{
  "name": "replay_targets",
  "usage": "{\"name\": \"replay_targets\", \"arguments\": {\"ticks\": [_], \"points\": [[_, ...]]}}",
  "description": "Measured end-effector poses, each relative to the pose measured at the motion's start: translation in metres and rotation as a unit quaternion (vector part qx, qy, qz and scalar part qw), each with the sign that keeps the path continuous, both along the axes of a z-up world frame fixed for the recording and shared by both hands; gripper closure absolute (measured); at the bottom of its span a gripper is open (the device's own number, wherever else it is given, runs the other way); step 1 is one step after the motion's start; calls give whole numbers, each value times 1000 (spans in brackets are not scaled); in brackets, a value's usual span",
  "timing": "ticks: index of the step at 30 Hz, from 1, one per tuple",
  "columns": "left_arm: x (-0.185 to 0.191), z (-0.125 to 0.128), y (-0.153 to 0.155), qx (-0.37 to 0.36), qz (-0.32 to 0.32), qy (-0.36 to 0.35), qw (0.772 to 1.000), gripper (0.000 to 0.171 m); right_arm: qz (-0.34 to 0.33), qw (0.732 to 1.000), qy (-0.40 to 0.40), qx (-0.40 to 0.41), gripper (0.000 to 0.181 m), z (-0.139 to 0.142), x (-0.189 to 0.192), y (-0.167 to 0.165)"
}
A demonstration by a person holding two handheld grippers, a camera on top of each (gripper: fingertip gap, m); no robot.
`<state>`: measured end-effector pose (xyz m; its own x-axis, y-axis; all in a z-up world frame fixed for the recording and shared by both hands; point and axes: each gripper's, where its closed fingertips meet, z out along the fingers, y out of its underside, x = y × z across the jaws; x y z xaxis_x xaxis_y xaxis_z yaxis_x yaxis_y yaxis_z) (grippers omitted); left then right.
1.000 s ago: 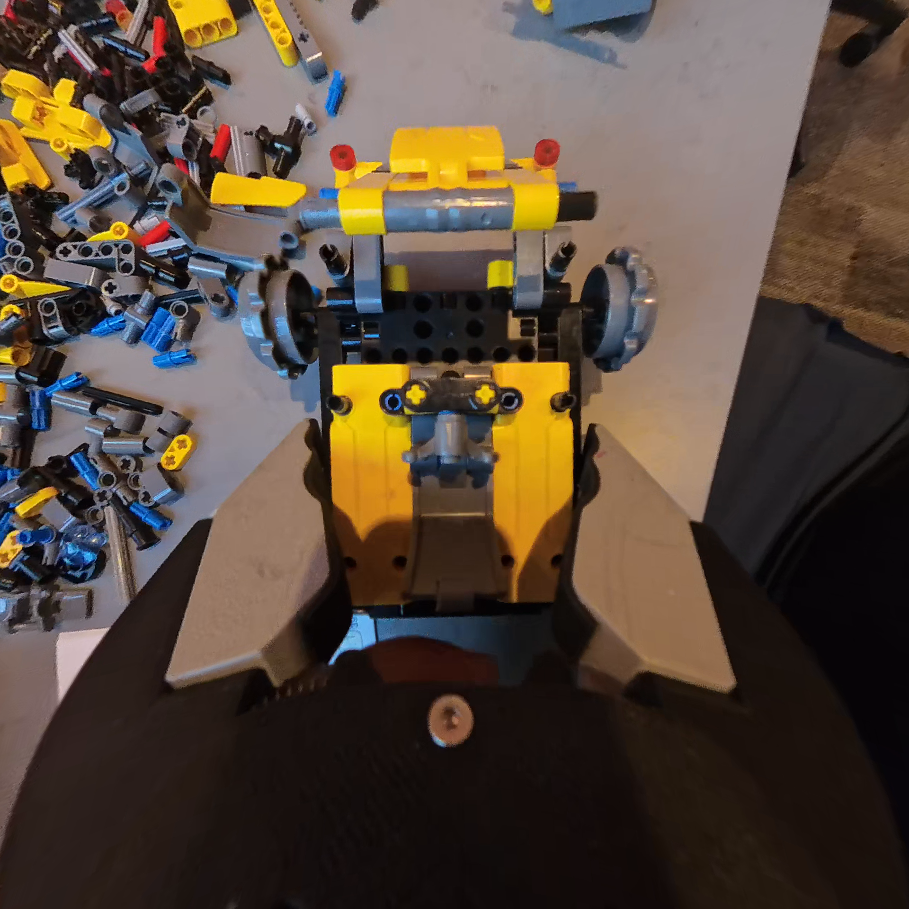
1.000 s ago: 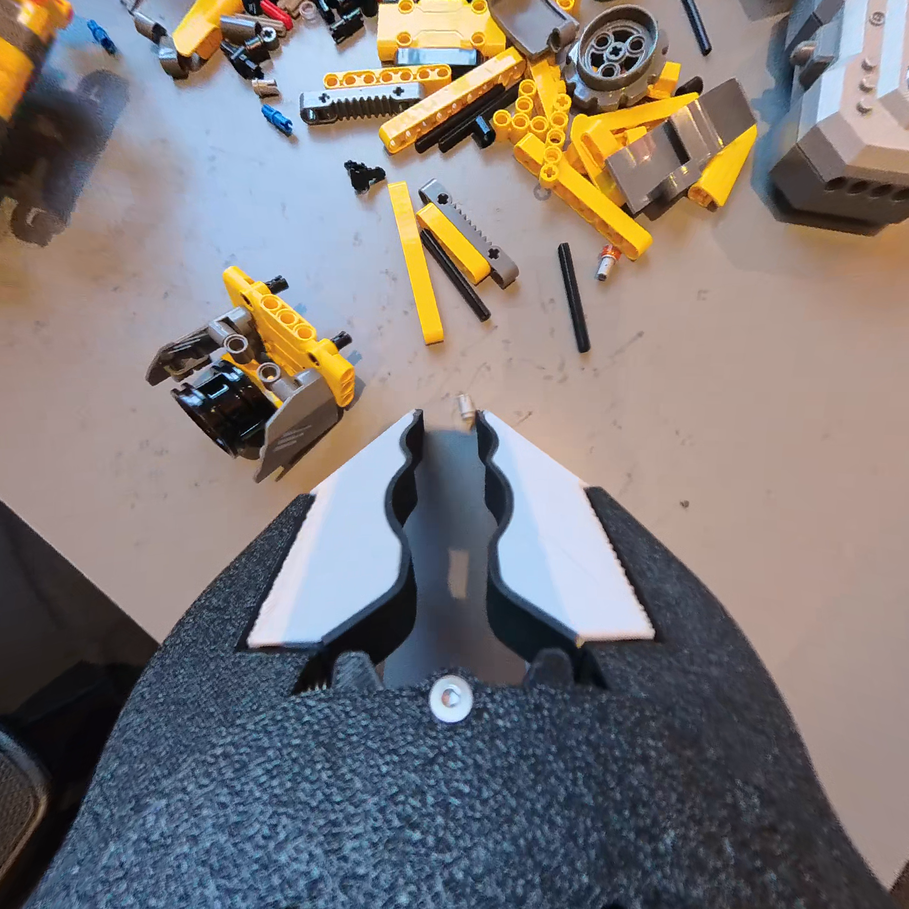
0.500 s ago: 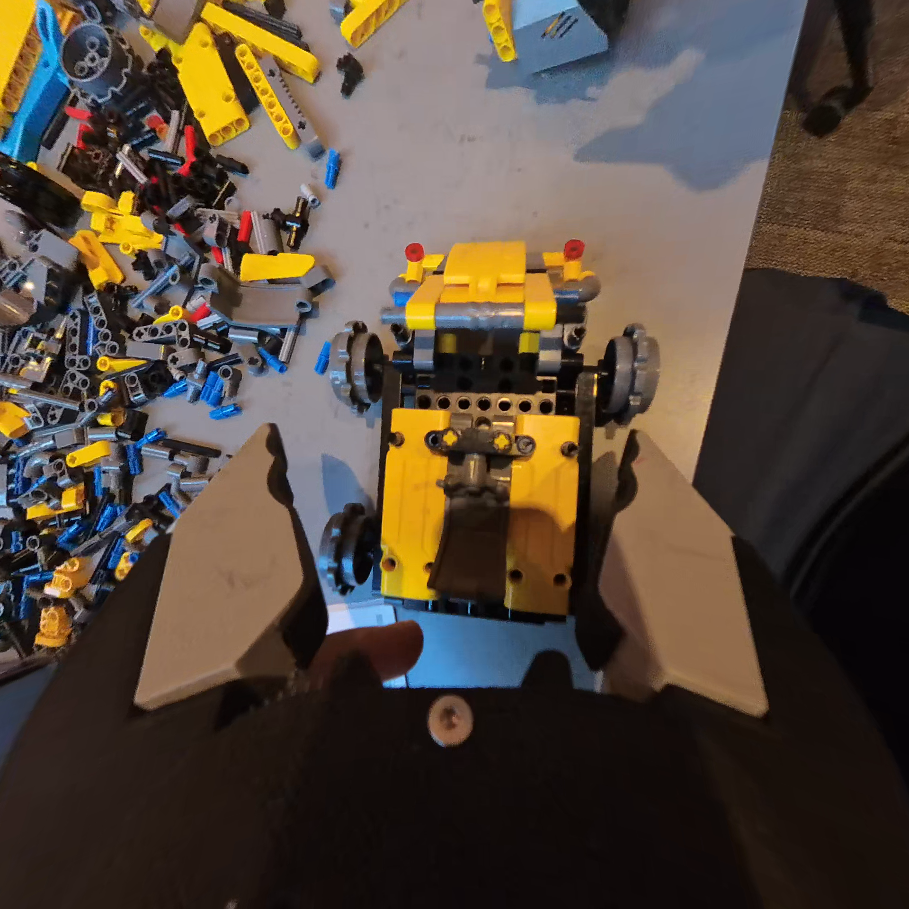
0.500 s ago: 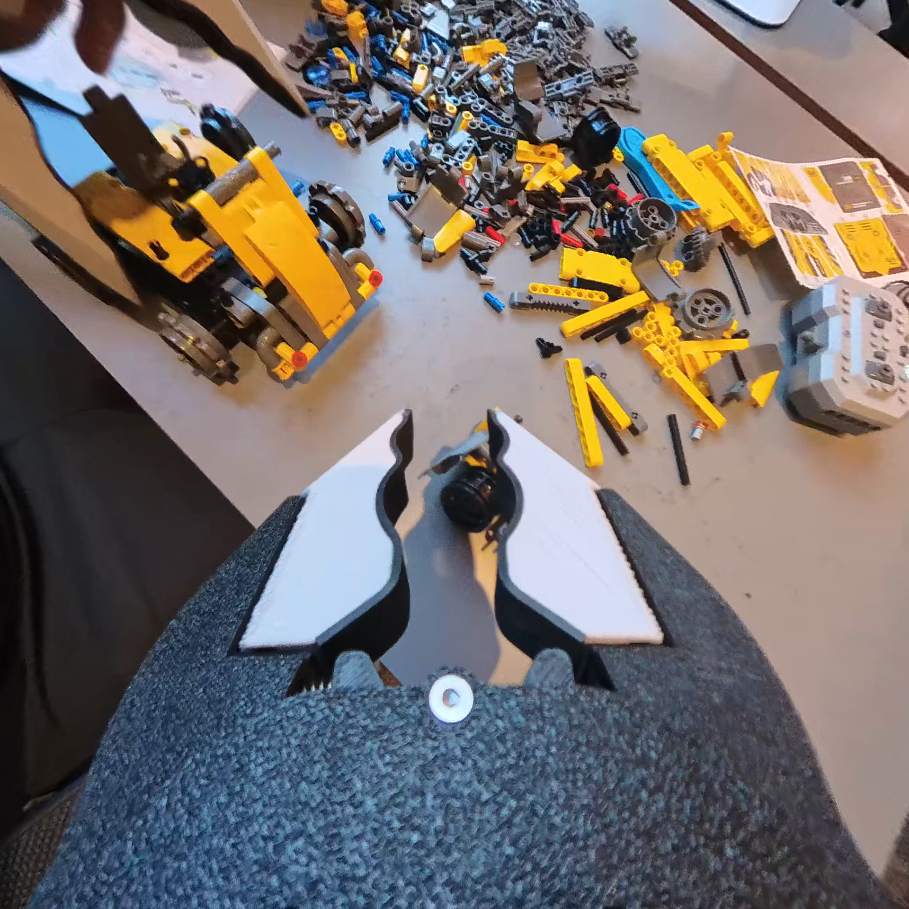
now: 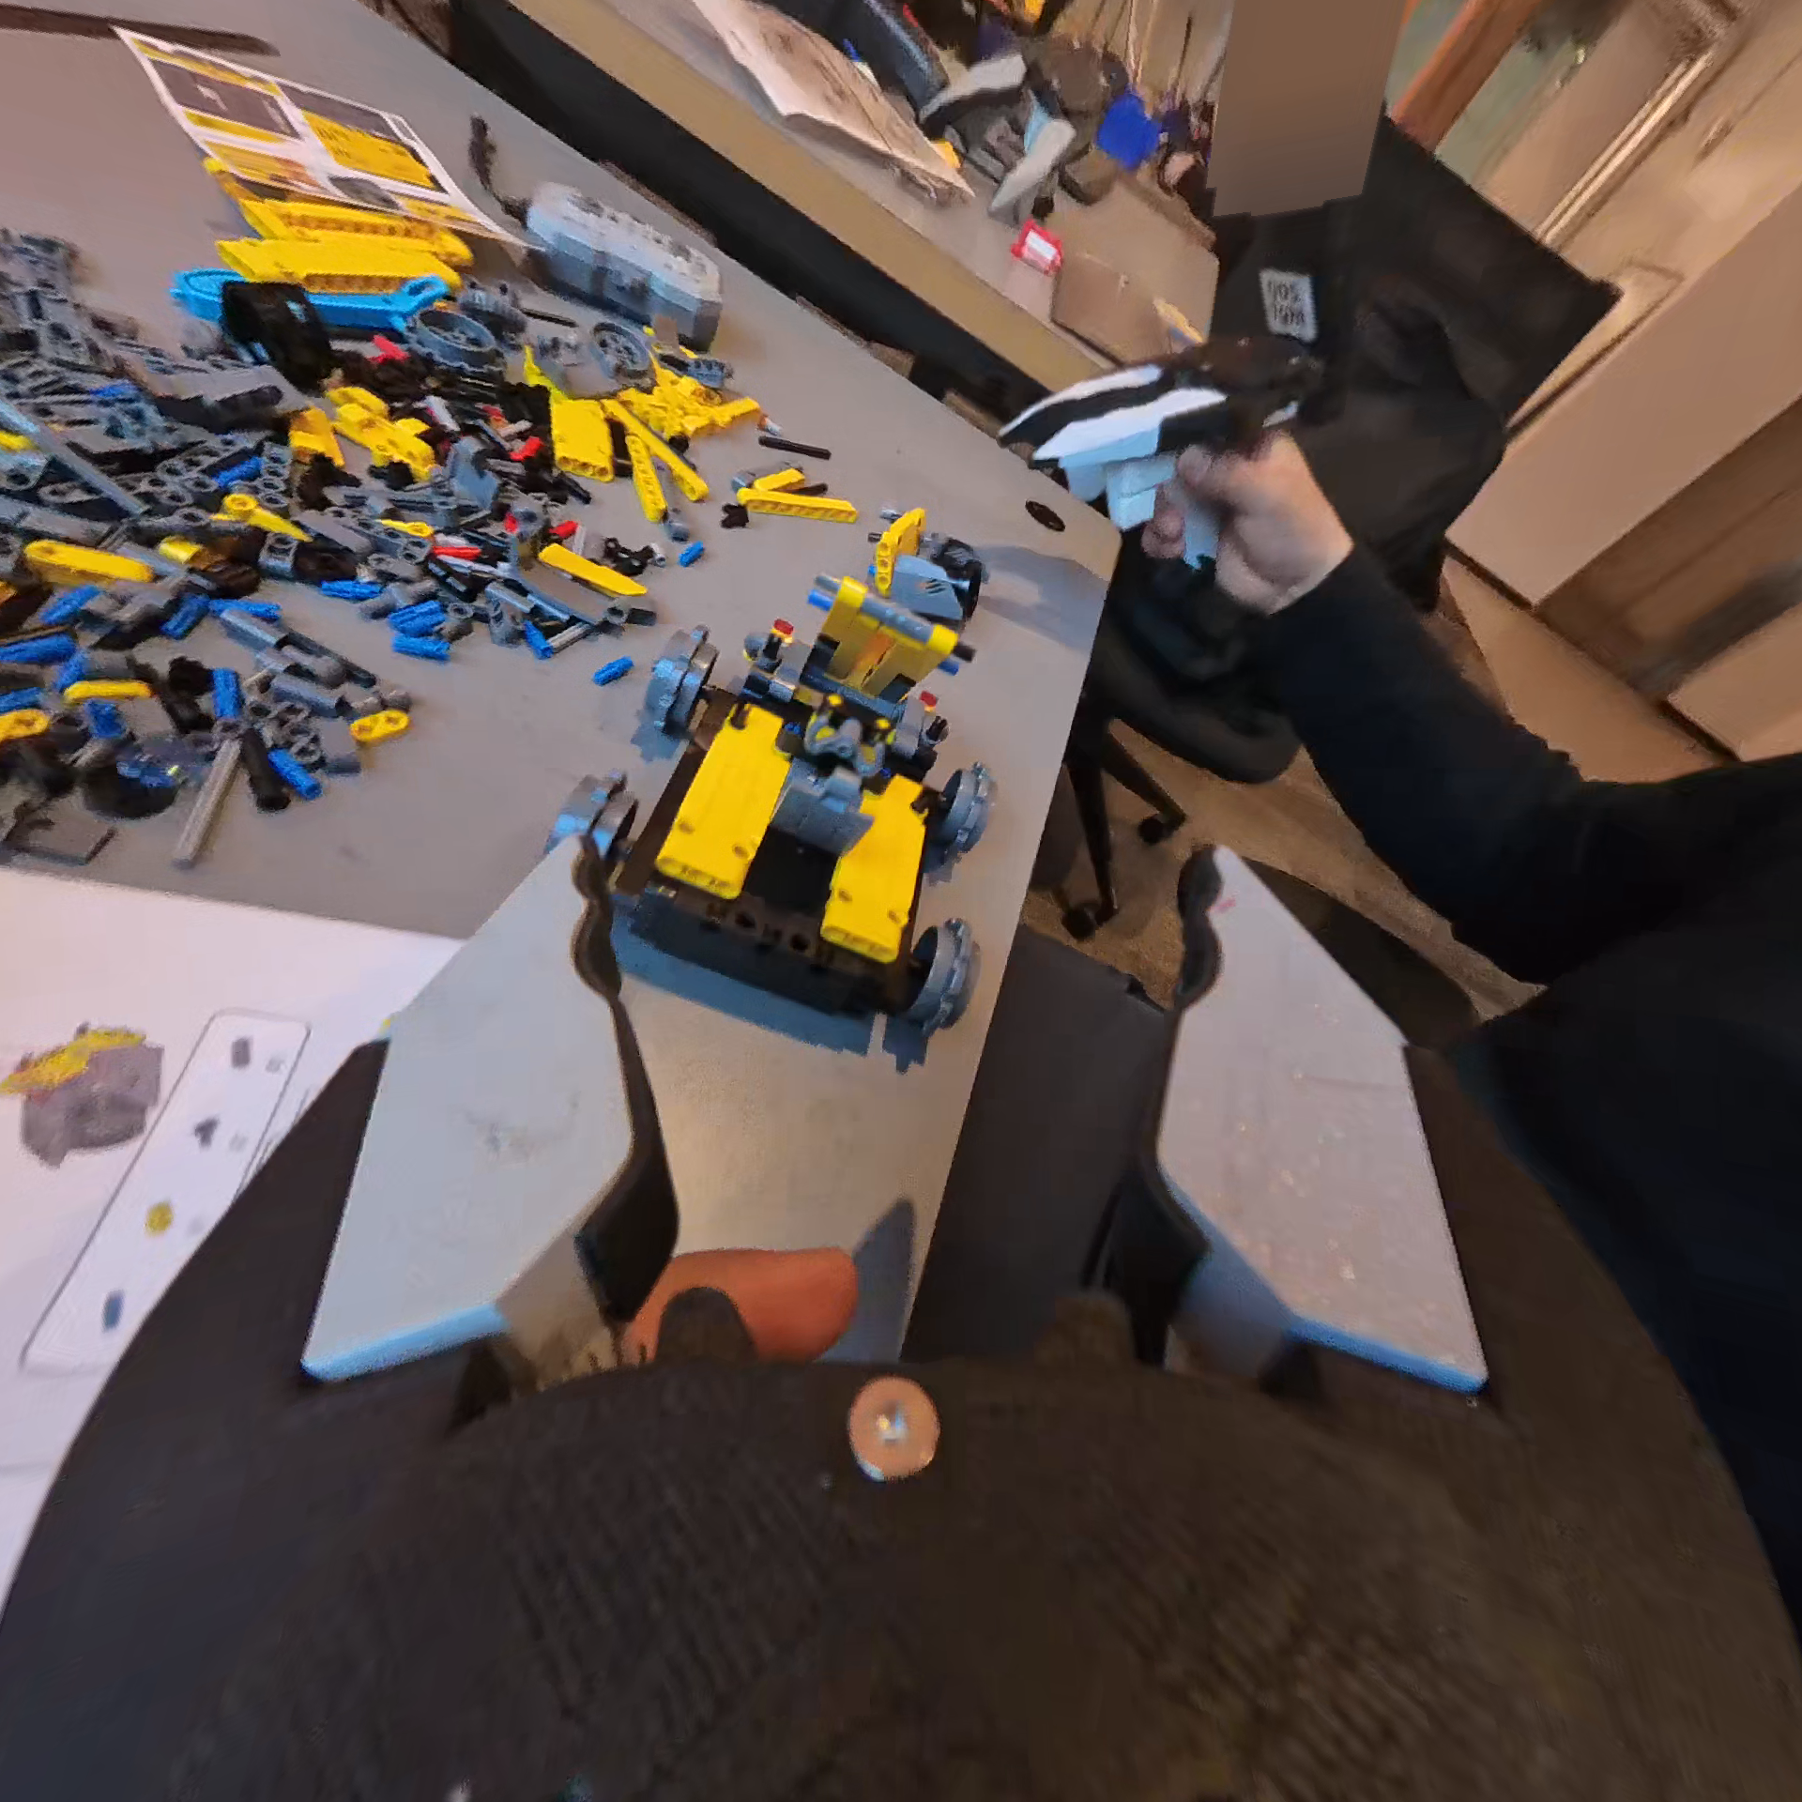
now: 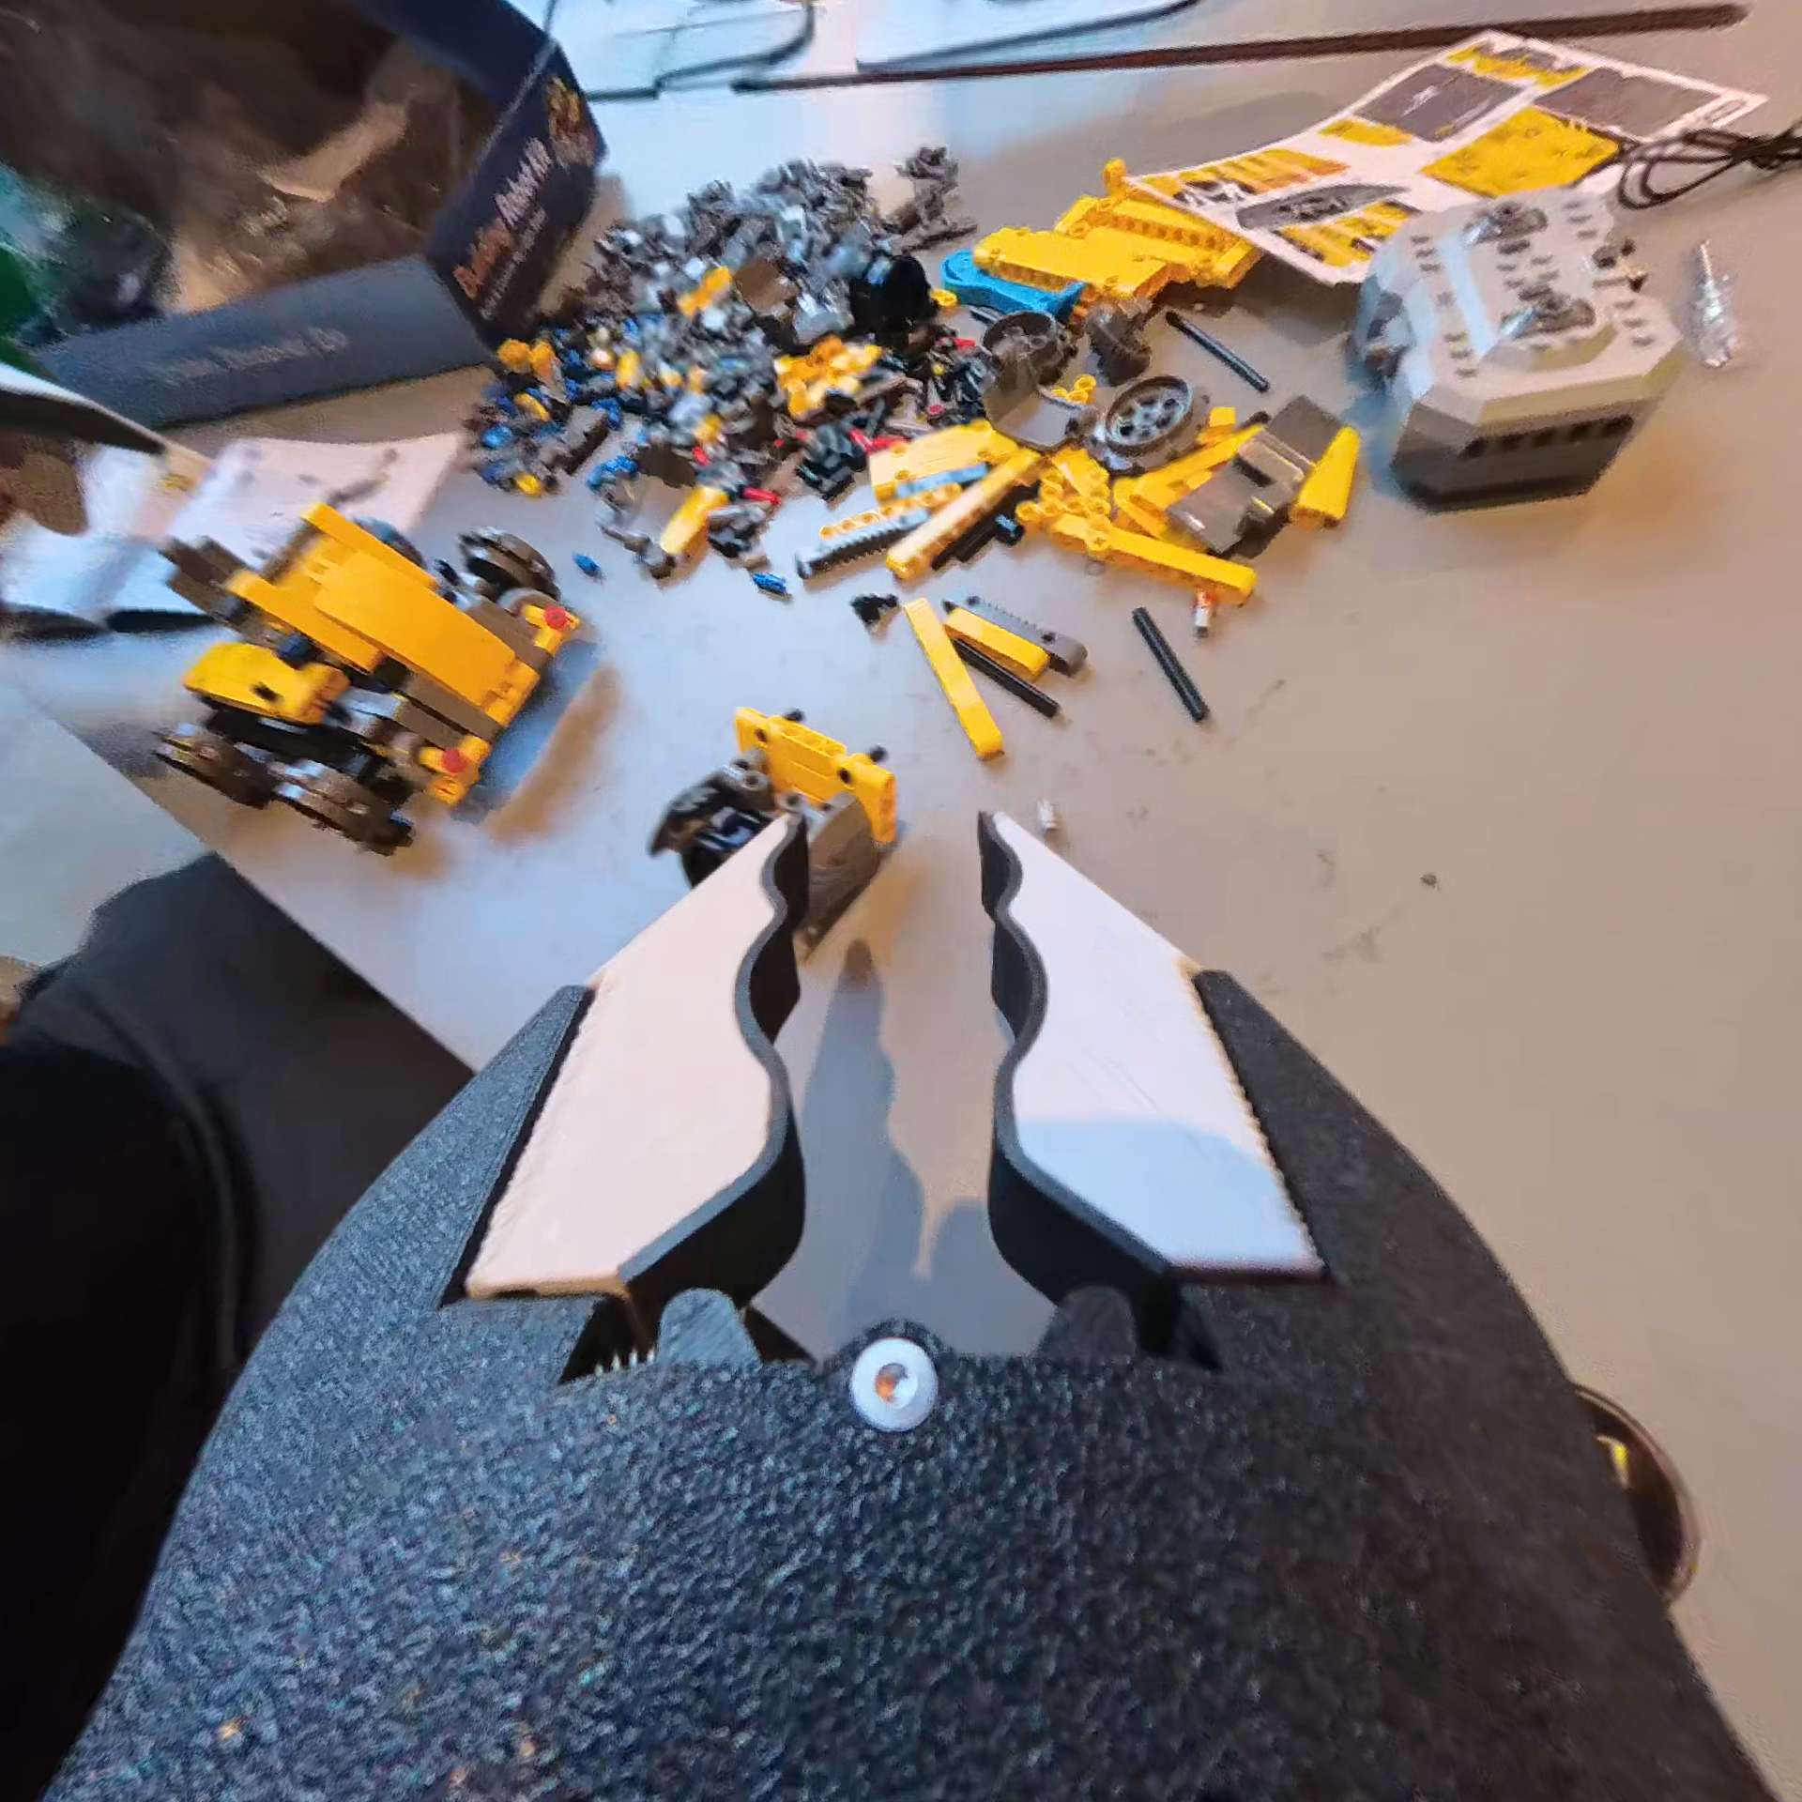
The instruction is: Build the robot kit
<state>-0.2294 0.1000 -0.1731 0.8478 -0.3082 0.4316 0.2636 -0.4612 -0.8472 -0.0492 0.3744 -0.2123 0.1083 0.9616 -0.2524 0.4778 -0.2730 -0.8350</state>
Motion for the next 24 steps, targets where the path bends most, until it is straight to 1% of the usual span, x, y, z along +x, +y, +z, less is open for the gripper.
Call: {"name": "replay_targets", "arguments": {"ticks": [2,4,5,8,11,15,16,19,20,21,23,24], "points": [[-4,-7,-9,2,14,5,1000,58,-5,999,-29,36,146,-17,1,12],[-4,-18,-17,-7,21,10,1000,60,-1,994,-84,69,147,-37,0,23],[-3,-23,-21,-13,21,10,1000,60,2,991,-103,82,147,-43,-3,26],[1,-33,-29,-18,19,2,1000,66,17,987,-125,99,151,-53,-17,32],[-1,-39,-35,-20,26,5,999,67,29,988,-129,84,156,-56,-26,34],[-3,-47,-40,-25,20,12,999,69,38,986,-143,73,155,-63,-29,36],[-2,-47,-40,-24,18,13,999,69,38,986,-143,80,155,-62,-29,37],[-4,-51,-39,-21,17,18,999,72,47,988,-118,90,156,-45,-39,35],[-5,-52,-39,-22,16,17,999,72,55,988,-116,91,151,-41,-45,34],[-4,-53,-39,-23,13,13,1000,73,60,986,-123,95,141,-41,-50,35],[-5,-53,-39,-23,9,6,1000,73,59,977,-166,117,110,-48,-61,43],[-5,-53,-39,-24,9,3,1000,73,65,972,-187,128,102,-53,-66,45]]}}
